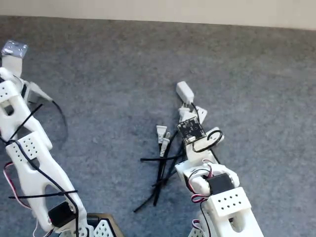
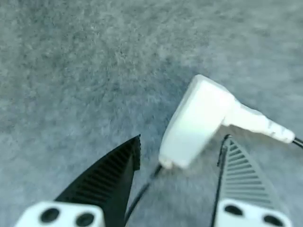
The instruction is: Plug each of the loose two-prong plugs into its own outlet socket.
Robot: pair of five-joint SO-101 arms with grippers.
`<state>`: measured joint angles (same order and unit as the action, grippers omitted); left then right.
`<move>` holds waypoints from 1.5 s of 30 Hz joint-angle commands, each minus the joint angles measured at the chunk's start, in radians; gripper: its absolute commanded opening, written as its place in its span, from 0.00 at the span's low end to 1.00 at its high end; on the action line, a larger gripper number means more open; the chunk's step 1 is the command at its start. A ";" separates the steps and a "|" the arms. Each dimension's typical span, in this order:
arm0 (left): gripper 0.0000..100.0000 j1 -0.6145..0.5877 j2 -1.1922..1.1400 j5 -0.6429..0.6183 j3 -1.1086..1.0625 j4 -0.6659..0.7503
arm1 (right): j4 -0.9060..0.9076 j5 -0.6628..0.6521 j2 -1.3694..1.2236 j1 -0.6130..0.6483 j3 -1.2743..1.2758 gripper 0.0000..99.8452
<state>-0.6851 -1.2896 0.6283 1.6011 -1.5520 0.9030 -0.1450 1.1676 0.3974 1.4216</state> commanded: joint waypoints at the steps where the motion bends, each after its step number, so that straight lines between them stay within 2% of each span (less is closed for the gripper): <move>1: 0.27 0.016 0.189 -0.032 0.058 -0.081 | -0.021 -0.006 0.012 -0.007 -0.010 0.17; 5: 0.27 0.022 0.308 -0.080 0.058 -0.098 | -0.021 -0.006 0.012 -0.007 -0.010 0.17; 9: 0.26 0.101 0.438 -0.083 0.048 -0.229 | -0.015 -0.003 0.013 -0.019 -0.016 0.17; 12: 0.25 0.174 0.519 -0.083 0.008 -0.230 | -0.004 0.002 0.013 -0.120 -0.031 0.17; 16: 0.25 0.326 0.621 -0.123 -0.179 -0.230 | 0.001 0.025 0.013 -0.292 -0.097 0.17; 23: 0.25 0.667 0.792 -0.143 -0.654 -0.229 | -0.002 0.029 0.015 -0.539 -0.183 0.17; 27: 0.25 0.840 0.819 -0.140 -0.796 -0.229 | -0.007 0.031 0.015 -0.564 -0.185 0.17; 31: 0.25 0.951 0.817 -0.103 -0.845 -0.213 | -0.019 0.031 0.015 -0.553 -0.180 0.17; 34: 0.25 0.972 0.817 -0.074 -0.860 -0.192 | -0.045 0.026 0.013 -0.530 -0.157 0.17; 37: 0.25 0.935 0.817 -0.083 -0.874 -0.189 | -0.082 0.025 0.013 -0.530 -0.142 0.17; 41: 0.25 0.805 0.819 -0.172 -0.883 -0.187 | -0.090 0.012 0.004 -0.527 -0.183 0.17; 45: 0.25 0.650 0.819 -0.186 -0.883 -0.187 | -0.025 -0.005 -0.081 -0.512 -0.314 0.17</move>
<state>0.1097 -0.5363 0.4611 0.7142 -1.7484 0.8385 -0.1373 1.1630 -0.1412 1.2681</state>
